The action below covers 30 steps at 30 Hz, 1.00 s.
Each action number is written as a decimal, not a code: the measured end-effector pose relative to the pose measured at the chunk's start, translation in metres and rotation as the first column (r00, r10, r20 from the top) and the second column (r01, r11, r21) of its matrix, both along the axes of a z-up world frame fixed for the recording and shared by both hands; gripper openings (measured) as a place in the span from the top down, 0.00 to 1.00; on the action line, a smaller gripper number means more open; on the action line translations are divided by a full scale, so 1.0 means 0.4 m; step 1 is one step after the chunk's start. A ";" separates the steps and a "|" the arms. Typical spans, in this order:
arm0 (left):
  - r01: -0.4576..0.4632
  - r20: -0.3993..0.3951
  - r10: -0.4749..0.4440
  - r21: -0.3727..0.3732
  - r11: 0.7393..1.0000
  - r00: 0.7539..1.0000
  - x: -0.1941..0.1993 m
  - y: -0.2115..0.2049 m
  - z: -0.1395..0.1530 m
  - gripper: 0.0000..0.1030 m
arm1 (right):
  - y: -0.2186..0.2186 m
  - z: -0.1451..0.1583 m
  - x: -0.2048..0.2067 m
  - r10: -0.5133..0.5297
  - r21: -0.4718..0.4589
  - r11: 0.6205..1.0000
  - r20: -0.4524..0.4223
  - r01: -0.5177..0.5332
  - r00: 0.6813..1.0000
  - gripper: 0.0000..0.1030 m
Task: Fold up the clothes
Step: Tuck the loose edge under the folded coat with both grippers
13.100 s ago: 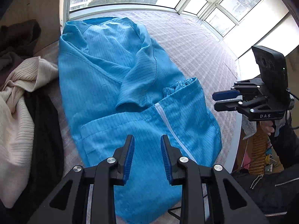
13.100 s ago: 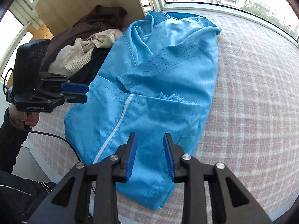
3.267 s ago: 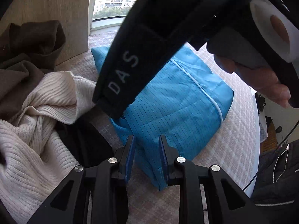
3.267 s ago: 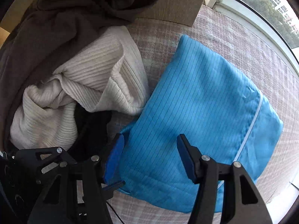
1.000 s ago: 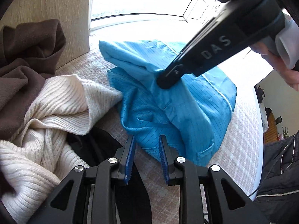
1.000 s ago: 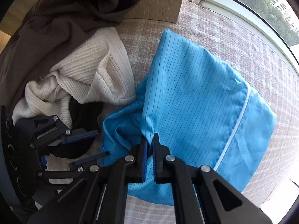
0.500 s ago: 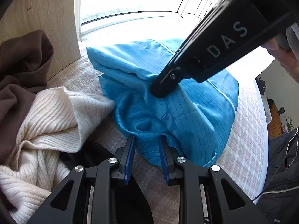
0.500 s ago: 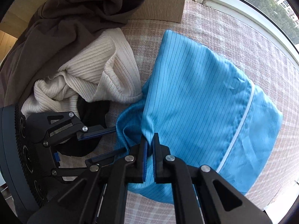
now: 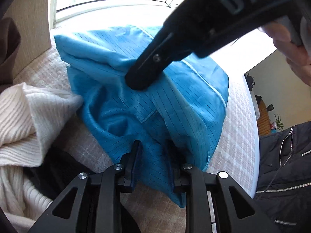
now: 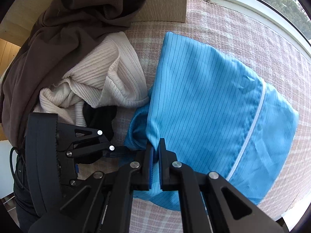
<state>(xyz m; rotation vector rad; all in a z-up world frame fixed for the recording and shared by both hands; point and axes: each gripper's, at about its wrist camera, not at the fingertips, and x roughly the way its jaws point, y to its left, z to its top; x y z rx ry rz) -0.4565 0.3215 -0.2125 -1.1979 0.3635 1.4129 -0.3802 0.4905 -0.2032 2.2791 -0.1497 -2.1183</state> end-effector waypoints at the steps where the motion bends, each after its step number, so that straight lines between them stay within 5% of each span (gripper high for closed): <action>1: -0.021 -0.010 0.021 -0.002 1.000 1.000 -0.015 -0.007 0.008 0.77 | 0.009 -0.001 0.003 0.002 -0.003 1.000 -0.003 -0.002 1.000 0.96; 9: -0.139 -0.112 0.131 -0.065 0.988 0.985 -0.100 -0.022 0.026 0.75 | -0.008 -0.007 -0.024 -0.005 -0.049 0.999 -0.016 0.004 1.000 0.96; 15: -0.034 0.011 0.034 0.007 0.999 0.999 -0.077 0.027 -0.005 0.73 | 0.002 -0.040 -0.015 -0.009 -0.081 0.997 0.006 0.010 1.000 0.96; 20: -0.076 0.059 0.076 -0.008 0.997 0.995 -0.109 -0.009 0.011 0.73 | 0.011 -0.098 -0.013 -0.027 -0.144 0.989 0.050 0.034 0.998 0.88; 26: -0.062 0.085 0.060 0.018 0.998 0.995 -0.098 -0.045 0.039 0.70 | 0.022 -0.063 0.001 -0.025 -0.185 0.982 -0.015 0.021 1.000 0.85; 28: -0.044 0.094 0.041 0.026 0.999 0.995 -0.163 0.123 0.029 0.69 | 0.038 -0.067 0.012 -0.033 -0.193 0.981 -0.006 0.031 0.999 0.85; 30: -0.032 0.100 0.030 0.022 0.999 0.995 -0.105 0.128 0.025 0.68 | 0.045 -0.076 0.013 -0.035 -0.196 0.980 -0.003 0.034 0.999 0.85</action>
